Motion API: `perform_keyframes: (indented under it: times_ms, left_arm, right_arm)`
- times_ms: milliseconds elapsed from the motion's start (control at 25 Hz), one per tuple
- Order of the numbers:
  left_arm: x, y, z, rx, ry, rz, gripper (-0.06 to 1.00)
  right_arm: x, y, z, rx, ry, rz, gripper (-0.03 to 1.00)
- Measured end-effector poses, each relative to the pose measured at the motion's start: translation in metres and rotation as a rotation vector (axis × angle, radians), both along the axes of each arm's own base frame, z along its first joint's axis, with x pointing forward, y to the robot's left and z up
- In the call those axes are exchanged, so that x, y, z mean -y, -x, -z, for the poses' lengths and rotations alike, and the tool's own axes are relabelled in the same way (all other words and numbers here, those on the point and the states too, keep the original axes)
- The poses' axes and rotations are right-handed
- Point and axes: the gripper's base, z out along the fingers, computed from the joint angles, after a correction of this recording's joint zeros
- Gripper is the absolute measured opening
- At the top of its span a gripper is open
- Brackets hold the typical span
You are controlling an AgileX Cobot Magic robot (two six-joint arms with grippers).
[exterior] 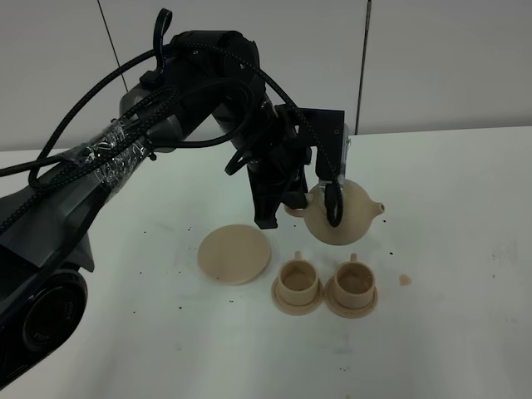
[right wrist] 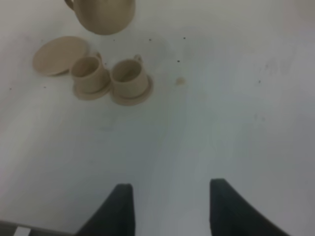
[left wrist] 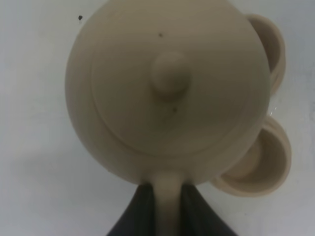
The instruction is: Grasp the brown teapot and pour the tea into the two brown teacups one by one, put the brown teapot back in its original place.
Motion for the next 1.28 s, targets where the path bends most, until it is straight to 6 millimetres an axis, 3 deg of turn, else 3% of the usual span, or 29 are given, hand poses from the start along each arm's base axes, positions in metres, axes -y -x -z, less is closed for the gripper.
perform_keyframes:
  times_ms: [200,480,1280]
  left_arm:
    - [0.002,0.001,0.001,0.004,-0.007,0.023,0.17]
    - [-0.002,0.005,0.019,-0.038,-0.061,0.036,0.17]
    - [-0.008,0.006,0.004,0.03,-0.097,0.106,0.17]
  right_arm:
    - [0.0,0.0,0.0,0.0,0.0,0.0,0.35]
    - [0.0,0.0,0.0,0.0,0.0,0.0,0.35]
    - [0.0,0.0,0.0,0.0,0.0,0.0,0.35]
